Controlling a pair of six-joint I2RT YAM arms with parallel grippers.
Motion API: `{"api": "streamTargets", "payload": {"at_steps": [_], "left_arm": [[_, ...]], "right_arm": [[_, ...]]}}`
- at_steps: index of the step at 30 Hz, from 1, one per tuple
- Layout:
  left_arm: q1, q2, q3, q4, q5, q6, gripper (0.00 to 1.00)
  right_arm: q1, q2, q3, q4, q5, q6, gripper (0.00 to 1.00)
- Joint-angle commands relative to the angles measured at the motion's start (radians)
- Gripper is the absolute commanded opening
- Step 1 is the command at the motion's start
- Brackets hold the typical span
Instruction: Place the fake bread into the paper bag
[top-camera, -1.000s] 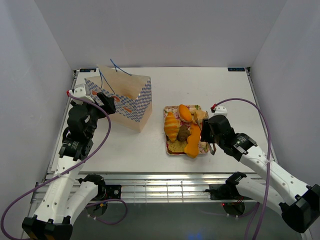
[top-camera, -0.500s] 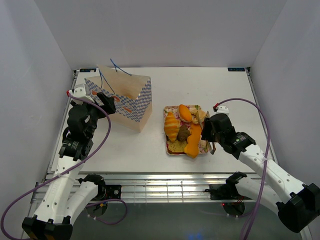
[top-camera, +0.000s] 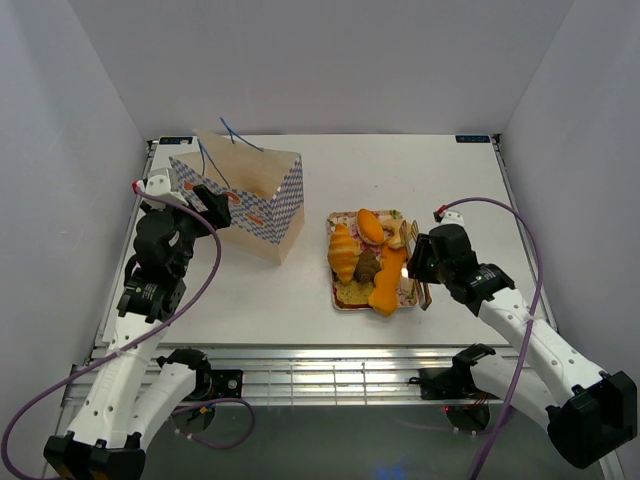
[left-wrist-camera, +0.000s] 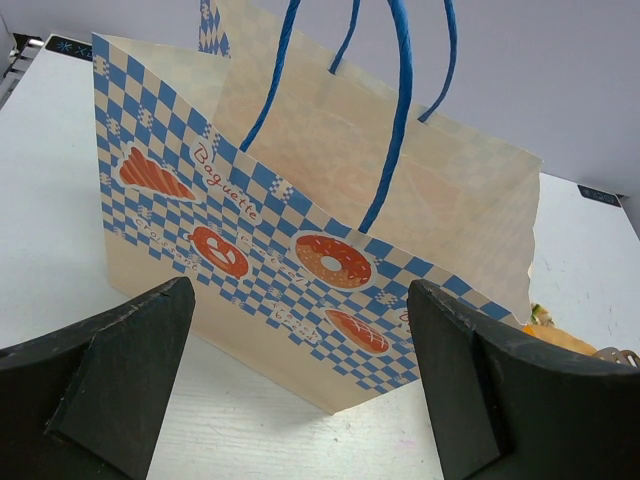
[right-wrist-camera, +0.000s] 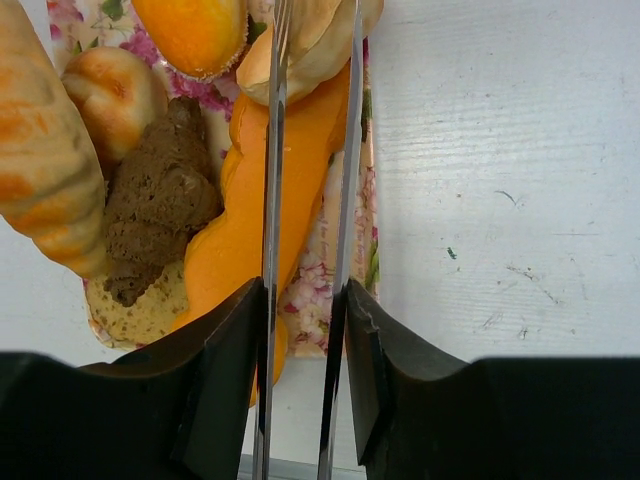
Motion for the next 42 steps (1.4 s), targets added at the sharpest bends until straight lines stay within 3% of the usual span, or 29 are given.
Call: {"api": "streamTargets", "payload": {"at_steps": [1,19,42], "left_arm": [[-0.004,-0.017,0.006,-0.006,0.005,-0.006,0.98],[-0.002,-0.022,0.006,-0.007,0.011,-0.009,0.98],[-0.005,-0.018,0.002,-0.003,0.017,-0.017,0.98]], "right_arm": [[-0.018,-0.006,0.006,0.045,-0.035,0.004,0.42],[-0.036,-0.032,0.033,0.040,-0.084,0.009,0.23],[-0.036,-0.051,0.223,-0.013,-0.099,-0.088,0.18]]}}
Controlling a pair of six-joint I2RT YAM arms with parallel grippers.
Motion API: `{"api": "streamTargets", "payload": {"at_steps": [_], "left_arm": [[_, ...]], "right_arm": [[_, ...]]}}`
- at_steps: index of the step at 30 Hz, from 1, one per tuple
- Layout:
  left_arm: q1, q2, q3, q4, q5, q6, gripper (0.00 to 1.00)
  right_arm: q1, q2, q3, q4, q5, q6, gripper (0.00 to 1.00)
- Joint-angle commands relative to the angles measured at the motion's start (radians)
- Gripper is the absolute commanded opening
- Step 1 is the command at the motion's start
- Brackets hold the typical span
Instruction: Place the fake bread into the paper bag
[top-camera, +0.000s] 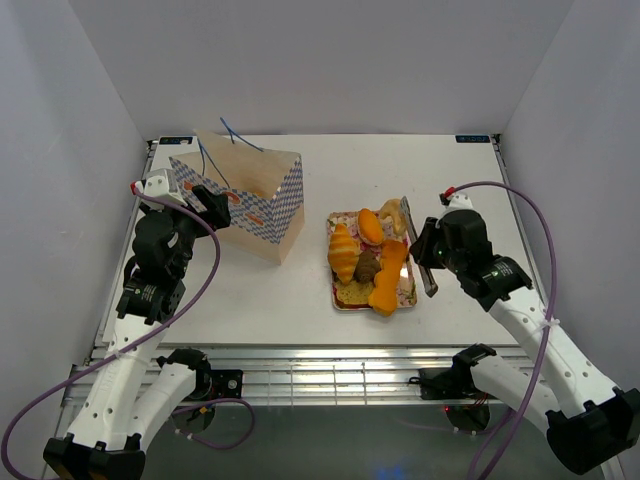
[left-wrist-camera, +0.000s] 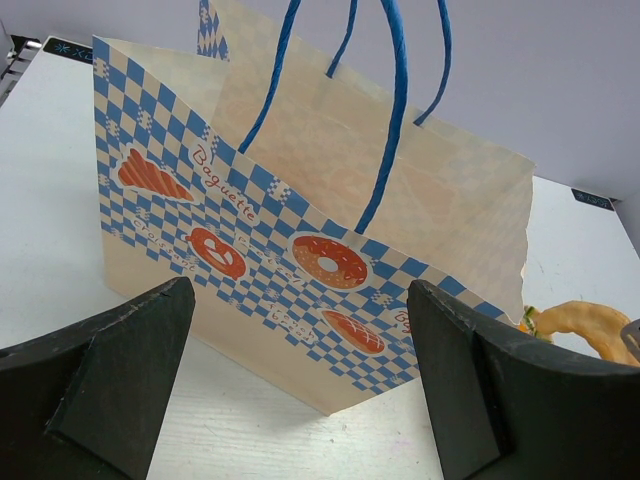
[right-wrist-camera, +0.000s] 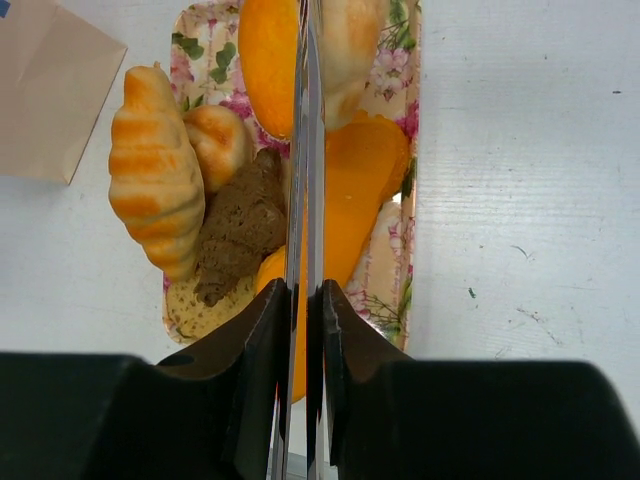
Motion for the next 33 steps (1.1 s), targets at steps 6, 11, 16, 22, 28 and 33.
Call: {"api": "streamTargets", "payload": {"at_steps": [6,11,16,22,28,33], "left_arm": [[-0.003,-0.011,0.000,-0.003,0.013,-0.011,0.98],[-0.003,-0.008,0.000,-0.004,0.013,-0.012,0.98],[-0.003,-0.008,0.000,-0.004,0.012,-0.014,0.98],[-0.003,0.003,0.000,-0.009,0.007,-0.014,0.98],[-0.003,0.003,0.000,-0.007,0.007,-0.014,0.98],[-0.003,0.000,-0.001,-0.009,0.009,-0.014,0.98]], "right_arm": [[-0.004,0.017,0.219,-0.017,-0.068,-0.107,0.18],[-0.002,0.040,0.302,0.018,-0.149,-0.116,0.18],[0.004,0.109,0.387,0.053,-0.301,-0.137,0.19],[0.074,0.166,0.488,0.144,-0.364,-0.121,0.20],[0.192,0.247,0.612,0.182,-0.347,-0.122,0.20],[0.307,0.312,0.664,0.230,-0.320,-0.131,0.20]]}}
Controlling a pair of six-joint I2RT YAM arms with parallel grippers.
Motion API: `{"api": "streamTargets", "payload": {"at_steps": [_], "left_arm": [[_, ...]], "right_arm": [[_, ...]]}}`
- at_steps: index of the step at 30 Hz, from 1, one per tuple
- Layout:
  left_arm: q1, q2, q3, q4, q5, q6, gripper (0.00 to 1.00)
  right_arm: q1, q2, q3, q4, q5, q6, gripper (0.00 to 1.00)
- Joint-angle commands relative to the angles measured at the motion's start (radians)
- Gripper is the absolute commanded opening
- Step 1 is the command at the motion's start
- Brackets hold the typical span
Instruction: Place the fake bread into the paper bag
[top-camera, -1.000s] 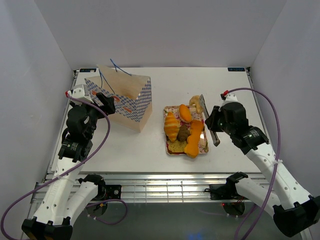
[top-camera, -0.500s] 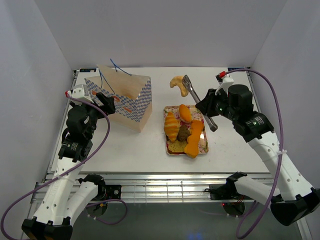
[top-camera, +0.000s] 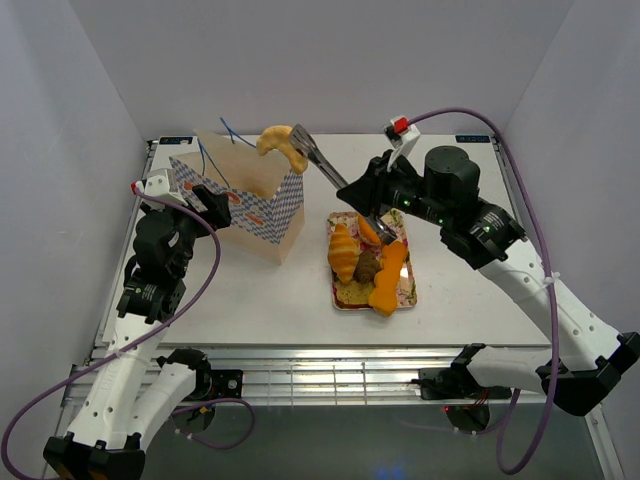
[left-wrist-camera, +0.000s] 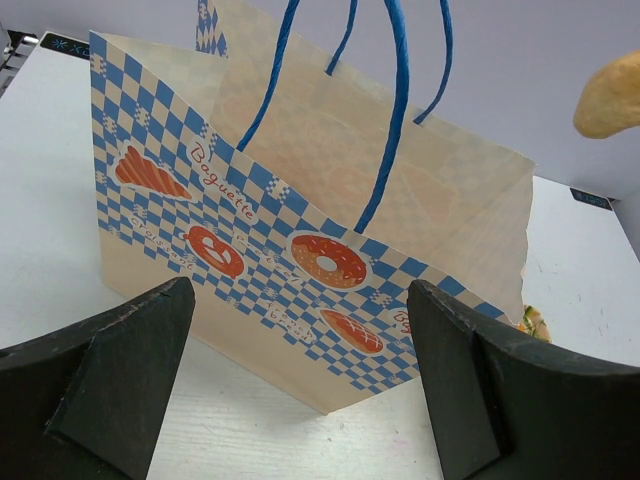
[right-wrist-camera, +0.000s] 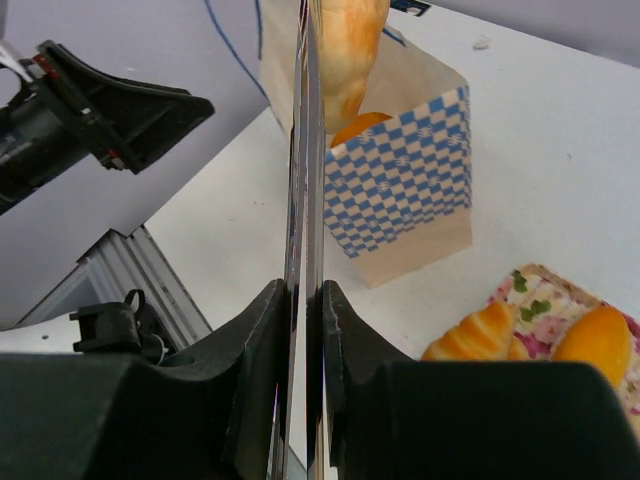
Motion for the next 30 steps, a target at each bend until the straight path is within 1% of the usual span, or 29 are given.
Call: {"api": "streamTargets", "payload": {"at_steps": [1,7,22,23,24,26,27,30], "left_arm": [[-0.002,-0.005,-0.001,-0.008,0.009,-0.006,0.98],[-0.002,-0.010,0.002,-0.007,0.015,-0.006,0.98],[-0.002,-0.011,-0.001,-0.005,0.021,-0.009,0.98],[-0.002,-0.013,-0.001,-0.007,0.023,-0.009,0.98],[-0.002,-0.010,-0.001,-0.005,0.026,-0.009,0.98],[-0.003,-0.010,-0.001,-0.005,0.028,-0.009,0.98],[-0.002,-0.008,0.000,-0.005,0.028,-0.009,0.98],[-0.003,-0.005,0.000,-0.005,0.029,-0.009,0.98]], "right_arm": [[0.067,0.044,0.059,0.109,0.009,-0.022,0.21],[0.143,0.142,0.084,0.144,0.017,-0.033,0.21],[0.149,0.317,0.174,0.155,0.052,-0.058,0.22],[0.149,0.325,0.177,0.158,0.048,-0.058,0.24],[0.147,0.339,0.183,0.157,0.048,-0.058,0.31],[0.149,0.351,0.205,0.146,0.048,-0.059,0.38],[0.149,0.359,0.211,0.144,0.048,-0.059,0.44],[0.149,0.362,0.219,0.146,0.054,-0.064,0.47]]}}
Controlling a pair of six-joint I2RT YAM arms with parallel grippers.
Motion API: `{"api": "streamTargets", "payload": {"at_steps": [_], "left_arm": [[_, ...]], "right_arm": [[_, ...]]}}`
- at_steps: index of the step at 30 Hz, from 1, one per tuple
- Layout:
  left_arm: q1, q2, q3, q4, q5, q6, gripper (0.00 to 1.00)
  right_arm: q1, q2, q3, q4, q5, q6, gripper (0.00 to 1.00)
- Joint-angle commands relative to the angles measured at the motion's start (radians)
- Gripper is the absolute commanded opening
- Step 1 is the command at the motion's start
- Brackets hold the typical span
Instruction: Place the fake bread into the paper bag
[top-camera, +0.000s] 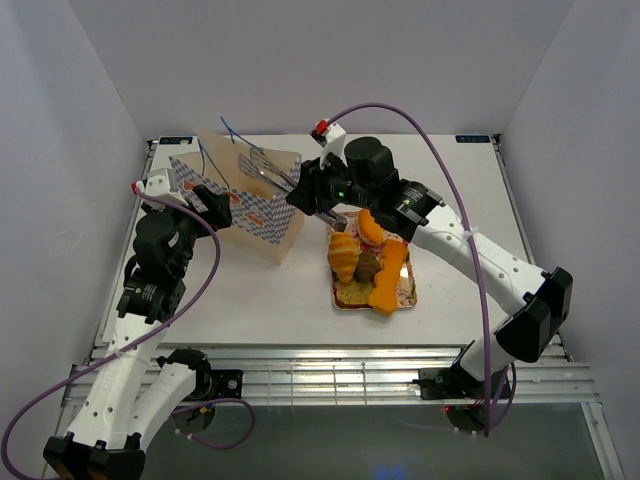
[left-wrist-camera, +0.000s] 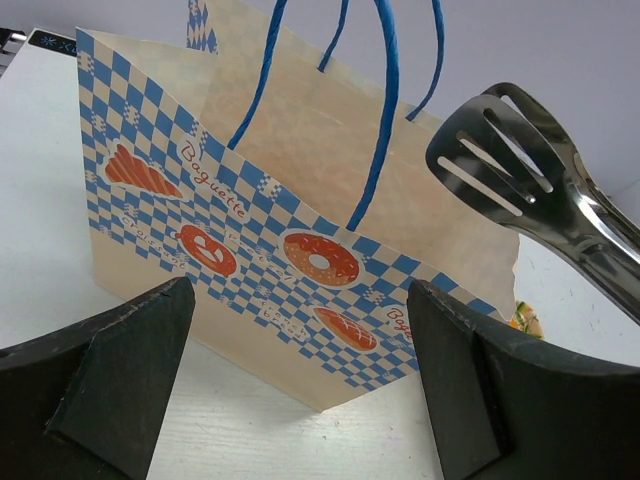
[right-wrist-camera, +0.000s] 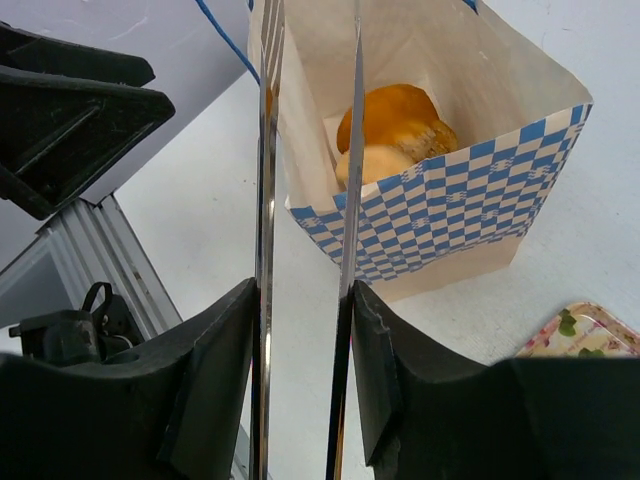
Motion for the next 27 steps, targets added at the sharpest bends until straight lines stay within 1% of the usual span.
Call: {"api": "streamTargets", "payload": {"at_steps": [1,5,8,11,15,16,18,19,21,22,27], "left_arm": [[-0.003,-0.006,-0.001,-0.005,0.014,-0.002,0.98],[-0.003,-0.002,-0.001,-0.004,0.015,-0.002,0.98],[-0.003,0.003,-0.001,-0.004,0.017,-0.002,0.98],[-0.003,0.000,0.000,-0.005,0.014,-0.002,0.98],[-0.003,0.000,-0.003,-0.004,0.011,-0.002,0.98],[-0.005,0.000,-0.001,-0.004,0.012,-0.002,0.98],[-0.003,0.000,-0.001,-0.004,0.014,-0.001,0.98],[-0.003,0.000,-0.003,-0.005,0.015,-0.001,0.98],[-0.005,0.001,-0.001,-0.005,0.015,-0.001,0.98],[-0.005,0.001,-0.001,-0.005,0.017,-0.001,0.98],[-0.005,0.008,0.000,-0.007,0.022,-0.001,0.98]], "right_arm": [[0.002,-0.006,0.058,0.062,0.009,-0.025,0.47],[0.002,-0.017,0.072,0.043,0.031,-0.039,0.47],[0.003,-0.054,0.058,0.039,0.054,-0.048,0.47],[0.002,-0.112,0.026,0.034,0.094,-0.056,0.47],[-0.003,-0.228,-0.052,0.034,0.129,-0.053,0.47],[-0.003,-0.250,-0.098,0.036,0.169,-0.050,0.47],[-0.003,-0.320,-0.155,0.036,0.192,-0.038,0.47],[-0.003,-0.342,-0.219,0.034,0.221,-0.031,0.47],[-0.006,-0.415,-0.288,0.031,0.246,-0.010,0.47],[-0.009,-0.439,-0.352,0.016,0.276,-0.001,0.47],[-0.014,-0.593,-0.532,-0.040,0.345,0.061,0.47]]}}
